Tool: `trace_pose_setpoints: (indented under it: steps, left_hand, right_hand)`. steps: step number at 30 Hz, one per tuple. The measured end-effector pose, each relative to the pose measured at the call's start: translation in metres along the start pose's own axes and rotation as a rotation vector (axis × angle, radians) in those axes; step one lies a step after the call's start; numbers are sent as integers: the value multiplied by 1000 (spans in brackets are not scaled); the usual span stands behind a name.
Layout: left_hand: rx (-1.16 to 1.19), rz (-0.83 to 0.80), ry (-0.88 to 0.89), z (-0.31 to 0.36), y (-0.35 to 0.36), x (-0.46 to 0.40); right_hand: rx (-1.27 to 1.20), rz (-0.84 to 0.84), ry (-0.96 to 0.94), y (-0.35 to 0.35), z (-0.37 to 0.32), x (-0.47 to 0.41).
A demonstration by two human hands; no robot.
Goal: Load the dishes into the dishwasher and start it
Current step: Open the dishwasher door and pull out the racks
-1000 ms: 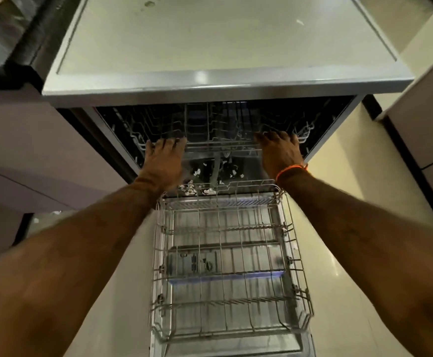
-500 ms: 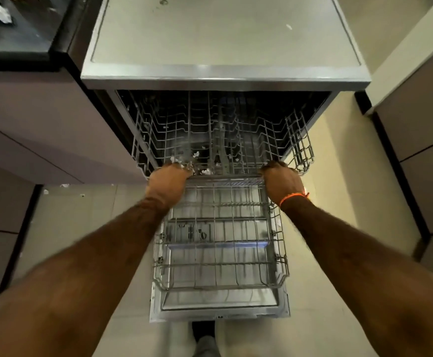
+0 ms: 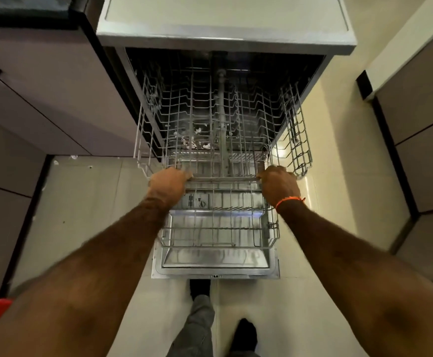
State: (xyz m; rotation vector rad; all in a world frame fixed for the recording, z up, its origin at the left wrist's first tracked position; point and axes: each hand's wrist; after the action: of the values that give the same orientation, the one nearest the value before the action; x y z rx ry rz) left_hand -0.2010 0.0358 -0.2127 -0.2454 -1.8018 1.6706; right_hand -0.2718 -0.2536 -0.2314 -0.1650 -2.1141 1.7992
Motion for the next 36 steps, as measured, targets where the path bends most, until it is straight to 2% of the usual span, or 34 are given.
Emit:
trace_pose_setpoints:
  steps: [4, 8, 12, 16, 19, 21, 25, 30, 36]
  left_hand:
    - [6, -46, -17, 7, 25, 29]
    - [13, -46, -1, 13, 22, 47]
    - [45, -117, 8, 22, 29, 79]
    - [-5, -120, 49, 36, 43, 112]
    - [79, -73, 8, 35, 50, 121]
    - [172, -97, 13, 34, 47, 122]
    - [303, -156, 44, 39, 20, 134]
    - [355, -77, 26, 36, -37, 175]
    - [337, 40, -46, 6, -111, 242]
  right_hand:
    - [50, -2, -29, 16, 14, 37]
    - [59, -38, -32, 18, 14, 55]
    - [65, -64, -40, 26, 17, 97]
    - [67, -61, -56, 35, 26, 136]
    - [33, -56, -30, 38, 20, 147]
    - [10, -102, 2, 34, 14, 147]
    - [49, -170, -2, 15, 4, 149]
    - [-32, -175, -59, -31, -19, 158]
    - [-112, -275, -199, -117, -87, 176]
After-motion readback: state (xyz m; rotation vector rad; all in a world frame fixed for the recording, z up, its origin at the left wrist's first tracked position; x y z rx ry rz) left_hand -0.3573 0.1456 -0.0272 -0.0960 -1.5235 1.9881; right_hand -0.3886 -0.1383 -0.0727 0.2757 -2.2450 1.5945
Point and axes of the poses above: each hand's wrist, its own x-axis away from the middle knuckle, its own y-axis out of the palm, z = x × y, and after that the axes turned 11 degrees about y, right-handed
